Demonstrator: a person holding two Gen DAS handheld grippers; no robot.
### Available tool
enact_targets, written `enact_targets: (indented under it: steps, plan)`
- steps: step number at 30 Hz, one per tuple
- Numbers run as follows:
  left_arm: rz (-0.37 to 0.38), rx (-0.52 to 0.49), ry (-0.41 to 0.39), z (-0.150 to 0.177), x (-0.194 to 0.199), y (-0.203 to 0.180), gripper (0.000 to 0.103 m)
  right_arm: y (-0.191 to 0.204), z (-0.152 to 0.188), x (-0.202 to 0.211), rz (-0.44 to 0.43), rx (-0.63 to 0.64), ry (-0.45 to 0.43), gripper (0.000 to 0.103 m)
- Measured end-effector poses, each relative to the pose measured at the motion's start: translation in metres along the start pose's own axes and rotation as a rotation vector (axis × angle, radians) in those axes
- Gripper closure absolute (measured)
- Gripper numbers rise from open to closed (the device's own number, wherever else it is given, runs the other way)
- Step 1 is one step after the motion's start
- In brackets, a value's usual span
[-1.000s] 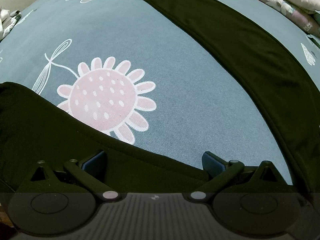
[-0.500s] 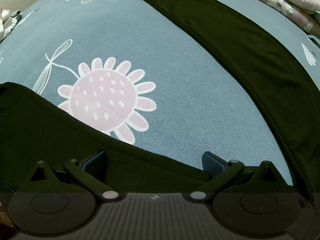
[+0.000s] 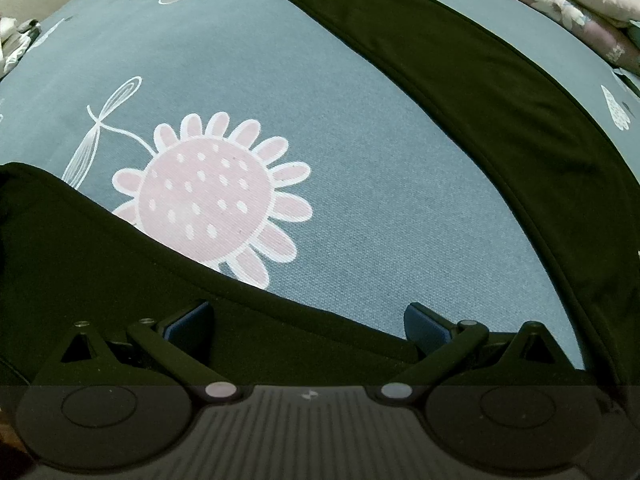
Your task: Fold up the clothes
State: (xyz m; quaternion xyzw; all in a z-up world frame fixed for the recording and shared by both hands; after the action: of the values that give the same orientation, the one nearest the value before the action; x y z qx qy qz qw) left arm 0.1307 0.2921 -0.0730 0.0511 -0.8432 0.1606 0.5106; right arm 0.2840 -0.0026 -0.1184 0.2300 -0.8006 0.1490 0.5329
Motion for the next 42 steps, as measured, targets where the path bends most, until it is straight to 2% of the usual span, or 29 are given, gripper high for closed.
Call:
enact_targets:
  steps: [6,13,20,24,31,36,42]
  plan:
    - [0.103,-0.067,0.000,-0.003,-0.001,-0.035,0.041,0.000,0.000,-0.001,0.005,-0.008,0.000,0.000]
    - [0.055,-0.135,0.019,-0.004,-0.018,-0.050,0.041,-0.003,-0.002,0.023,0.023,-0.029,-0.065,0.000]
    - [0.059,-0.170,0.044,-0.013,-0.036,-0.061,0.041,-0.036,0.023,0.045,0.130,-0.130,-0.045,0.000]
    - [0.045,-0.175,0.068,-0.018,-0.046,-0.062,0.040,-0.047,0.038,0.031,0.136,-0.219,0.000,0.000]
    - [0.033,-0.208,0.063,-0.032,-0.049,-0.068,0.038,-0.047,0.046,0.018,0.127,-0.268,-0.015,0.000]
    - [0.070,-0.254,0.006,-0.052,-0.047,-0.085,0.038,-0.044,0.050,0.015,0.140,-0.298,-0.035,0.000]
    - [0.105,-0.322,0.009,-0.068,-0.059,-0.104,0.036,-0.041,0.049,0.013,0.154,-0.319,-0.034,0.000]
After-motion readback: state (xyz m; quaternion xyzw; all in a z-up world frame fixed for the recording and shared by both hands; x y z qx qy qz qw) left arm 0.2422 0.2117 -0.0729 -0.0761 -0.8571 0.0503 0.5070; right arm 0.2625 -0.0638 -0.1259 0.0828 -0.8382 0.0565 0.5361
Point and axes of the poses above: each gripper's, at about its wrist camera, not at the fingertips, and x roughly against the way its jaws point, y to its left, z to its underside, the point moved 2 cm from there along -x, roughly the way its jaws point, and after that the axes turned 1 degree about y, right-handed, at the moved point
